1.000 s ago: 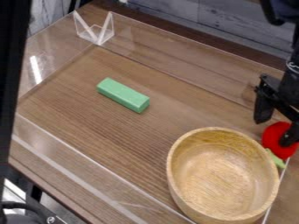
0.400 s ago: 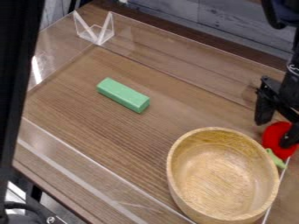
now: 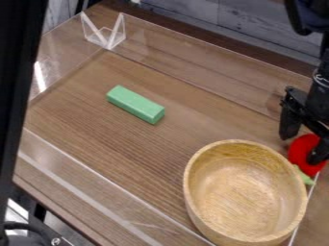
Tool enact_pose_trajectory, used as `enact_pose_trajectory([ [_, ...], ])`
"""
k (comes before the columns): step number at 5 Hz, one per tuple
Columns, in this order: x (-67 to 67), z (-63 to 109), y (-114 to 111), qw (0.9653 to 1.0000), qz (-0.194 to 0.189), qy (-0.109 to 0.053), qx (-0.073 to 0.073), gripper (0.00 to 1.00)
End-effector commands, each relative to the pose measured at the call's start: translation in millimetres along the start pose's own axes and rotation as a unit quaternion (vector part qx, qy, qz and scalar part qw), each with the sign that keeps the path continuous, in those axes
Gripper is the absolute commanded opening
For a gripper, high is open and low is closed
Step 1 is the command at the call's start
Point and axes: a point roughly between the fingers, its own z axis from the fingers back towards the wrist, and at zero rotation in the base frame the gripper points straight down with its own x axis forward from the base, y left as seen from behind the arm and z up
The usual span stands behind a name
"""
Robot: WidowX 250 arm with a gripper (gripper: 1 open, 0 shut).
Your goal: Move the red object to the left side of the table
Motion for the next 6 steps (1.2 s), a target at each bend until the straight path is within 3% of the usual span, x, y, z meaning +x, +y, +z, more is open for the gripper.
enact_pose_trajectory([
  [1,2.5,5.8,7,0.9998,0.009,-0.016,0.004,0.0],
  [2,1.9,3.6,7,0.9998,0.01,-0.015,0.004,0.0],
  [3,2.5,31.7,12,0.999,0.011,-0.04,0.014,0.0],
  [4,1.3,69.8,20,0.9966,0.017,-0.073,0.033,0.0],
  [5,-10.7,100.4,51,0.9928,0.053,-0.092,0.054,0.0],
  [6,-29.5,117.1,91,0.9865,0.108,-0.097,0.076,0.0],
])
